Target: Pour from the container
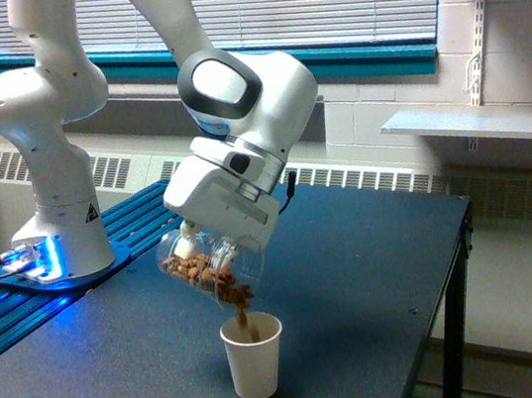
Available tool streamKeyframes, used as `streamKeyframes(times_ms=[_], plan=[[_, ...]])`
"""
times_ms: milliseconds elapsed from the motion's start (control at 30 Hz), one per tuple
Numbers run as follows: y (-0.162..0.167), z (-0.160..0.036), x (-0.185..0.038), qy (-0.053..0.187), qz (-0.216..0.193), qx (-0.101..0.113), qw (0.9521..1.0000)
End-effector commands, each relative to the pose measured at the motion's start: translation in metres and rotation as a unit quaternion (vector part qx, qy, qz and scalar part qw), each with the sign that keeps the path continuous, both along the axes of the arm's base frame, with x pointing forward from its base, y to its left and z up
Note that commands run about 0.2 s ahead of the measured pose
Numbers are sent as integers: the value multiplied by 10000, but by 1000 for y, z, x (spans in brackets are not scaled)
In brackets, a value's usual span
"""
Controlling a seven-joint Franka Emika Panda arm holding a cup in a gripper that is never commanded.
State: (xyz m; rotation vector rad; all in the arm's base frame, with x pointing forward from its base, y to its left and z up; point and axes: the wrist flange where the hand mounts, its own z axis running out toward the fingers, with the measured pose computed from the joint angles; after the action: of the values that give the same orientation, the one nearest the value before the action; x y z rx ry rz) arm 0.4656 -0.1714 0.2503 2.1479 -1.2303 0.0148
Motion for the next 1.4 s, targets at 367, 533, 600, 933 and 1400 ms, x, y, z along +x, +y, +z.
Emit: streamKeyframes(times_ms=[367,533,600,933,1400], plan=[[-3,4,-4,281,143,-98,9995],[-3,5,-3,356,141,-127,9992],[-4,6,-1,363,152,-118,9992],[-6,7,6,433,239,-103,9987],[-4,12,16,755,425,-187,9961]])
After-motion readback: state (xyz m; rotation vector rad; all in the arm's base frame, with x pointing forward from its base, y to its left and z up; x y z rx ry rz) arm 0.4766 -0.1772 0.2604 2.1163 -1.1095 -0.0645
